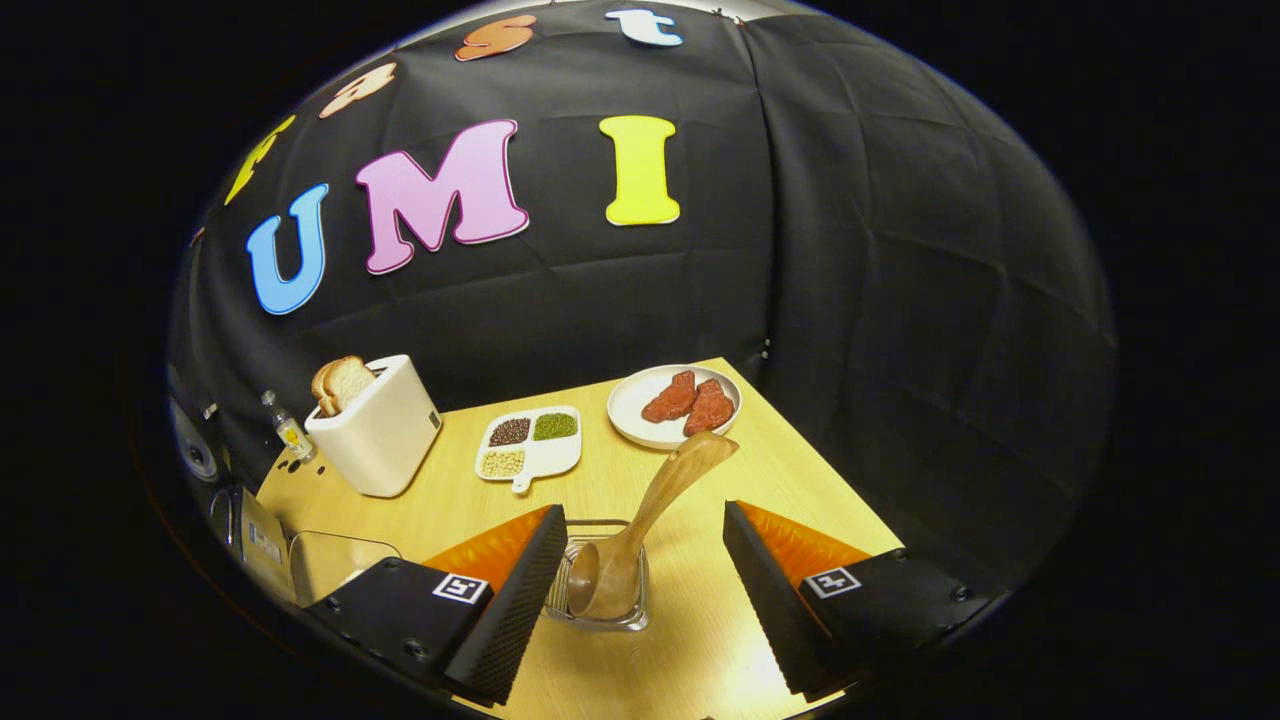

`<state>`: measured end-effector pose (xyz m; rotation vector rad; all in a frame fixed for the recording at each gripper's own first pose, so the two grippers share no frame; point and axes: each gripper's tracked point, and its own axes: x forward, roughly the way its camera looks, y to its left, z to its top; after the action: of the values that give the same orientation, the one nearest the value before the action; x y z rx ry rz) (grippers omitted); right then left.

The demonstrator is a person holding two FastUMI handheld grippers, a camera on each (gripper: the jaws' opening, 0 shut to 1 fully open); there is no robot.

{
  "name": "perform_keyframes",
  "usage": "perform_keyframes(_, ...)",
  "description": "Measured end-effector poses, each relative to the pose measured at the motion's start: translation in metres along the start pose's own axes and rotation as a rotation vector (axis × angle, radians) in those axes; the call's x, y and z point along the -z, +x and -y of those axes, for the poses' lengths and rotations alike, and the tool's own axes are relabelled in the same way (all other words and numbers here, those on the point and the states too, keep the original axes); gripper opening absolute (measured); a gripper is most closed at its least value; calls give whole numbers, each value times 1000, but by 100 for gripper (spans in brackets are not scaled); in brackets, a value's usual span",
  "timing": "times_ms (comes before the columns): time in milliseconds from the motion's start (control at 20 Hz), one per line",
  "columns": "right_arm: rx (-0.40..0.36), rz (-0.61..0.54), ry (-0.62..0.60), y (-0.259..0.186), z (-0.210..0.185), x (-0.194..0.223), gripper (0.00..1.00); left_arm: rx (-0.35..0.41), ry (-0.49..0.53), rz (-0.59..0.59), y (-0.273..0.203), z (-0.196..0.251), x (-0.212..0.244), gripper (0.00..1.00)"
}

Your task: Close the left gripper, press the button to open the rice cooker; take a wooden spoon from the chopstick holder with the right hand, scoop a spoonful of rice and pour it into the rice cooker, then put the wooden spoon back into the chopstick holder.

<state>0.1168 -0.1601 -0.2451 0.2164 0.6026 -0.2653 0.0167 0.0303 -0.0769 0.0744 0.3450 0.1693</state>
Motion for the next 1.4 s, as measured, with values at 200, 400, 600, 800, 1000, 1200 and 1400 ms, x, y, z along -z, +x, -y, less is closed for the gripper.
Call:
perform_keyframes(200, -3, -22, 41, 40, 7, 5, 99, -22, 5, -40, -3, 17, 17, 95)
perform_keyframes(400, 3, -66, 145, 73, 13, 14, 91, -88, 15, -54, -7, 18, 29, 95)
perform_keyframes(600, -34, -118, 218, 84, 2, 22, 48, -103, -4, -74, -10, 27, 42, 95)
perform_keyframes(800, -84, -139, 230, 77, -15, 18, 20, -89, -26, -92, -12, 39, 54, 95)
perform_keyframes(1000, -114, -104, 182, 64, -21, 8, 14, -62, -27, -82, -17, 48, 53, 95)
perform_keyframes(1200, -136, -4, 97, 43, -31, -30, 14, -61, -7, -44, -21, 41, 46, 95)
perform_keyframes(1400, -171, 116, 68, 12, -53, -79, 14, -38, 4, -36, -22, 33, 49, 95)
